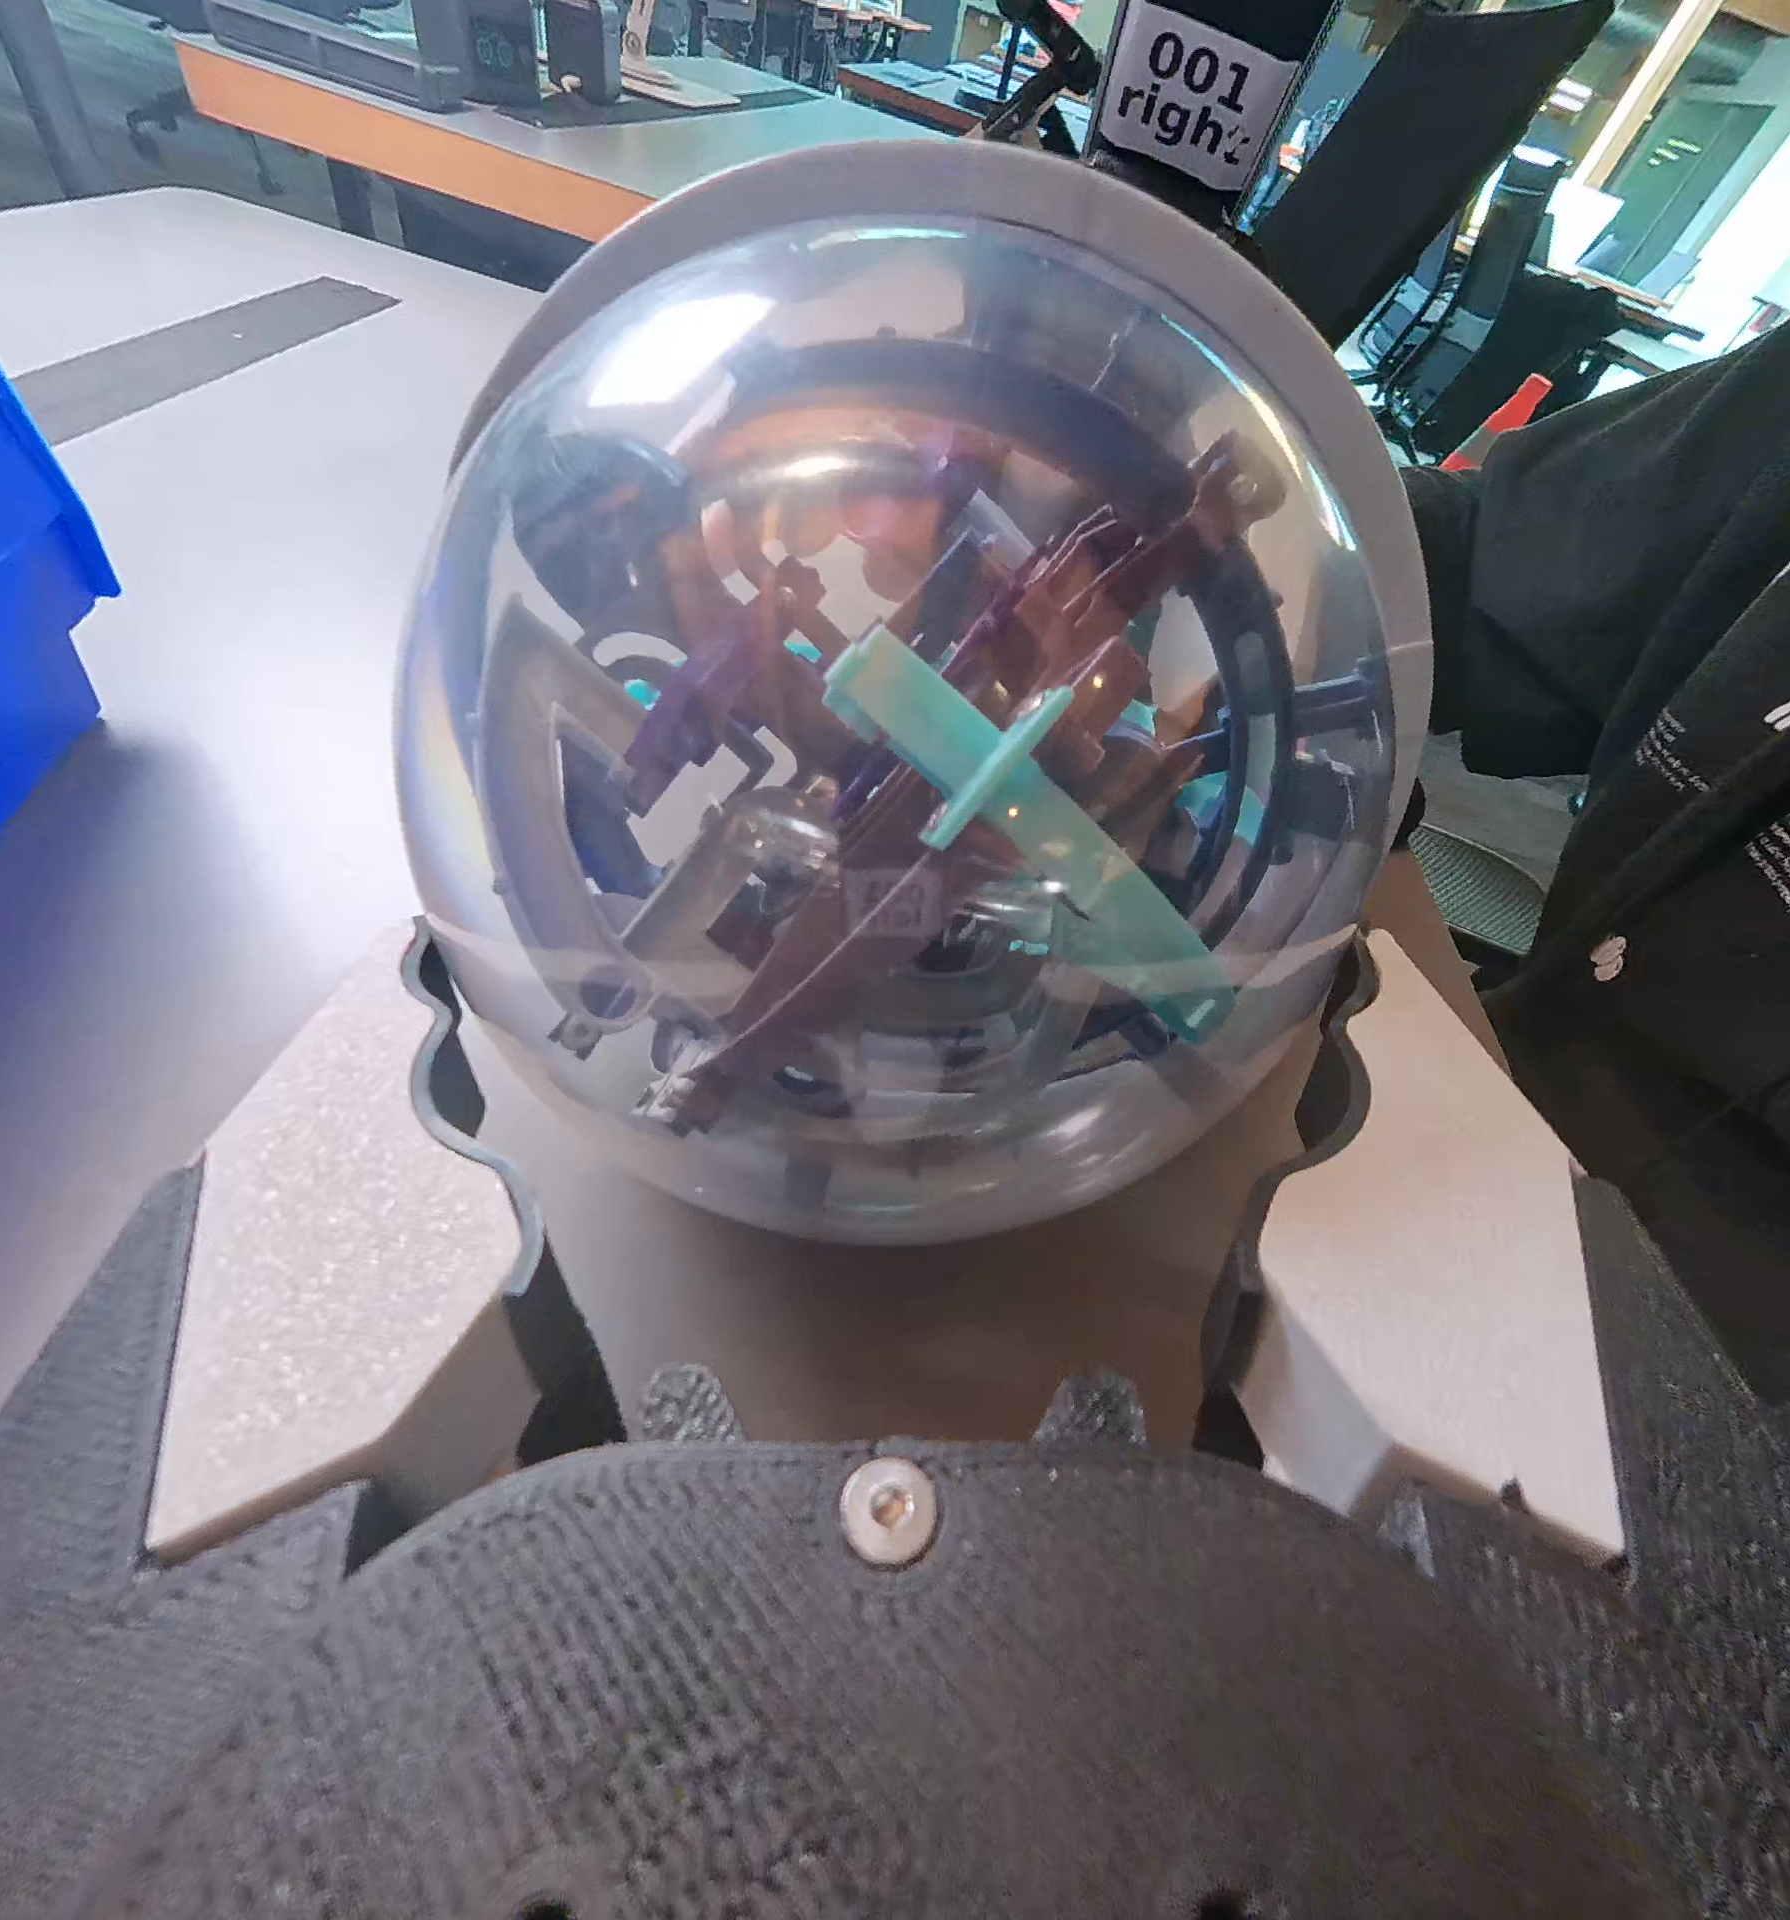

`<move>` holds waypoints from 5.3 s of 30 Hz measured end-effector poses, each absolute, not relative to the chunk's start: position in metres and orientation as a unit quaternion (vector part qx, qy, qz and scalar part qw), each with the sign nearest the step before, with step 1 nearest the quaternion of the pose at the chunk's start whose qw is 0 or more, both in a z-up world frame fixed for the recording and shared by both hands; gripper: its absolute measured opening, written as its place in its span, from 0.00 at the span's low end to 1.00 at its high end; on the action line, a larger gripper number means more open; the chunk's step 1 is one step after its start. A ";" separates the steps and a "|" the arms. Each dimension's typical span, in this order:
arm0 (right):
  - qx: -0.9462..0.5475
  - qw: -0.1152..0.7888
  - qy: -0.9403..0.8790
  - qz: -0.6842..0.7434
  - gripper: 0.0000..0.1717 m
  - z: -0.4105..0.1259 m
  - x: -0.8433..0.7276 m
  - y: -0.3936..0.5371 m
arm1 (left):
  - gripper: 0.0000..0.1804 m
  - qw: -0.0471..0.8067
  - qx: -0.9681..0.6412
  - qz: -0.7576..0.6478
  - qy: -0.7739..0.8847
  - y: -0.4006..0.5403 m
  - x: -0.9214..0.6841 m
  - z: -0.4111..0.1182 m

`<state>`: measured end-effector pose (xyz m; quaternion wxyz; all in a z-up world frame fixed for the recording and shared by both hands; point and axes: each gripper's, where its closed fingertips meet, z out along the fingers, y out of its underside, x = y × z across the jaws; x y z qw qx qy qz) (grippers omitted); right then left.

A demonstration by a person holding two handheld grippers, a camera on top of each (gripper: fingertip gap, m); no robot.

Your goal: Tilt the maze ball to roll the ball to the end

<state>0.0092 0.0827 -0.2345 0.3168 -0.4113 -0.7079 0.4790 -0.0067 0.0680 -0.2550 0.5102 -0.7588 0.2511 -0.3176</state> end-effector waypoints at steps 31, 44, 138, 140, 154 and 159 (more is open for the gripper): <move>-0.381 0.305 -0.711 0.505 0.65 -0.229 0.020 0.081 | 0.79 0.493 -0.691 -0.460 0.261 0.049 -0.028 -0.243; -0.213 0.027 -0.828 0.517 0.16 -0.200 0.006 0.123 | 0.78 0.434 -0.650 -0.552 0.290 0.061 -0.018 -0.236; -0.202 0.667 -0.716 0.050 0.04 -0.247 0.052 0.118 | 0.85 0.500 -0.785 -0.310 0.195 0.092 -0.023 -0.238; -0.205 0.658 -0.723 0.050 0.04 -0.252 0.052 0.116 | 0.84 0.508 -0.787 -0.282 0.208 0.094 -0.022 -0.240; -0.421 0.450 -0.692 0.376 0.50 -0.242 0.071 0.115 | 0.83 0.526 -0.798 -0.197 0.218 0.092 -0.010 -0.237; -0.456 0.380 -0.690 0.413 0.62 -0.251 0.063 0.121 | 0.83 0.539 -0.799 -0.169 0.206 0.090 -0.007 -0.236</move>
